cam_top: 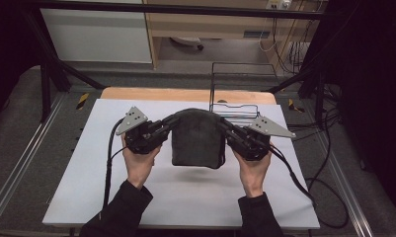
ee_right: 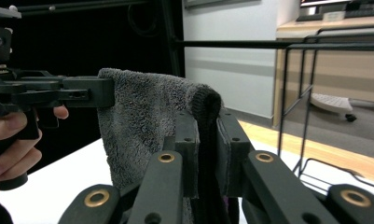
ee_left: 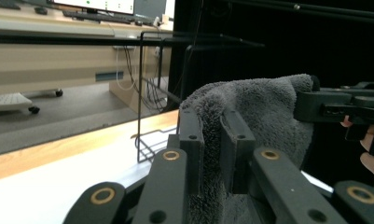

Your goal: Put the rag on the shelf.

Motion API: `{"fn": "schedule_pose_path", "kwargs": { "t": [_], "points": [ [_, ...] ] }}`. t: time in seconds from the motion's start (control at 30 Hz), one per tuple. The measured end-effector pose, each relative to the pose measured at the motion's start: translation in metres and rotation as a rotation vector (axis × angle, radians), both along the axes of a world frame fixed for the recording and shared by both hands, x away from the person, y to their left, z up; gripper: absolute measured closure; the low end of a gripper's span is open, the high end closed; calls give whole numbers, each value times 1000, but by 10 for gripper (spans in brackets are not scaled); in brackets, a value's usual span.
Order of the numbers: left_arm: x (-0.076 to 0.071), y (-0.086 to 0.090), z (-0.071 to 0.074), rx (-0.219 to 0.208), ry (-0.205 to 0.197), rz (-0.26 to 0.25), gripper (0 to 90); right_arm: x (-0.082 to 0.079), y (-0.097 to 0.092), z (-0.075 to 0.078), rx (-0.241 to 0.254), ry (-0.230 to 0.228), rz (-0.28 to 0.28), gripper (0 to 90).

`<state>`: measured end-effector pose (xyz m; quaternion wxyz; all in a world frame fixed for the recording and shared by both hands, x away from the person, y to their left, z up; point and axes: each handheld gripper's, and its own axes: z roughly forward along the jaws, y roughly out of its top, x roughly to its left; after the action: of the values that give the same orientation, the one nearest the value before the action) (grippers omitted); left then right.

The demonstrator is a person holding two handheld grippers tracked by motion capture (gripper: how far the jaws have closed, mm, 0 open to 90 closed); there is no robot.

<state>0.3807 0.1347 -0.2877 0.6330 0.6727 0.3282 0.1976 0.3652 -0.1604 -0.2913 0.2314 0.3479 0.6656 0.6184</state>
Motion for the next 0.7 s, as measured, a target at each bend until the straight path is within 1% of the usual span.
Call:
{"fn": "schedule_pose_path", "kwargs": {
  "t": [0.17,0.4,0.57,0.7],
  "points": [
    [5,-15,10,-2,-34,-6,802,-2,-12,7,21,-24,-28,814],
    [13,-41,26,-22,-75,-18,802,-1,-33,24,47,-73,-79,814],
    [22,-58,38,-41,-98,-23,802,0,-47,37,54,-110,-118,814],
    [28,-67,47,-64,-119,-32,802,2,-56,47,69,-136,-143,815]
  ]
}}
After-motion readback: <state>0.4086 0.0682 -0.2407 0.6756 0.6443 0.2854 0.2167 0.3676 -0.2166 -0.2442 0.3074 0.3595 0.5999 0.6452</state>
